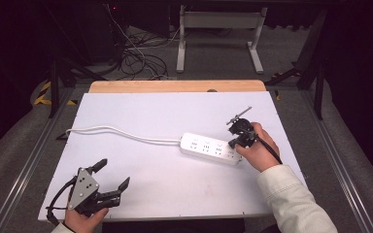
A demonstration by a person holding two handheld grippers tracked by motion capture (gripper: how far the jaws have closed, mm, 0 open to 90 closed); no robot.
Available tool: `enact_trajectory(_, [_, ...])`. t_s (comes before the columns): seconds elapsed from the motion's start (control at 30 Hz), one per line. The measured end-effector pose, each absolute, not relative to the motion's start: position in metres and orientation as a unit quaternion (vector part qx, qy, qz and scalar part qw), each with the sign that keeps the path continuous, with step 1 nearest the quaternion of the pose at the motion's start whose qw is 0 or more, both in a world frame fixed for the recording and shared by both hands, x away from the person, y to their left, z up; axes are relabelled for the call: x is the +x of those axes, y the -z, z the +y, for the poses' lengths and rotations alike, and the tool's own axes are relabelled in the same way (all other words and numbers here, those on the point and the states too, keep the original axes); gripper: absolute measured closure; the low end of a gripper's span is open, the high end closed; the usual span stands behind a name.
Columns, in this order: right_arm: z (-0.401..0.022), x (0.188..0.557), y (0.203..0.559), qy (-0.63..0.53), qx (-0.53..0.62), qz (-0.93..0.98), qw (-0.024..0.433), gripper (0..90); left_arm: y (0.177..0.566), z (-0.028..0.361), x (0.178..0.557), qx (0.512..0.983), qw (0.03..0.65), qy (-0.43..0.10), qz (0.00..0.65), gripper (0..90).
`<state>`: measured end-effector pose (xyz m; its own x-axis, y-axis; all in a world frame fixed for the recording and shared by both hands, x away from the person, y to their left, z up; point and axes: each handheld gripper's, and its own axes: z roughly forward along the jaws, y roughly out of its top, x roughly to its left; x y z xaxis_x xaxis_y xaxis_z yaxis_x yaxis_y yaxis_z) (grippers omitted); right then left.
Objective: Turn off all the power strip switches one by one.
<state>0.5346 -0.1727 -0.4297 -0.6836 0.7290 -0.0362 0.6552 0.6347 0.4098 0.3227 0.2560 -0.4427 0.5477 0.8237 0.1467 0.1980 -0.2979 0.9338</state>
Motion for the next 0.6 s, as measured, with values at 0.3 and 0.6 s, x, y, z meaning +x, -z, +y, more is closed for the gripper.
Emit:
enact_trajectory(0.3, [-0.1707,0.533,0.4301,-0.179,0.391,0.897,0.108,90.0,0.4426,0.2558,0.3222,0.737,0.481,-0.325,0.346,13.6])
enact_trajectory(0.6, [-0.169,0.5351,0.4304,-0.17,0.394,0.897,0.101,90.0,0.4424,0.2557,0.3214,0.736,0.482,-0.326,0.346,13.6])
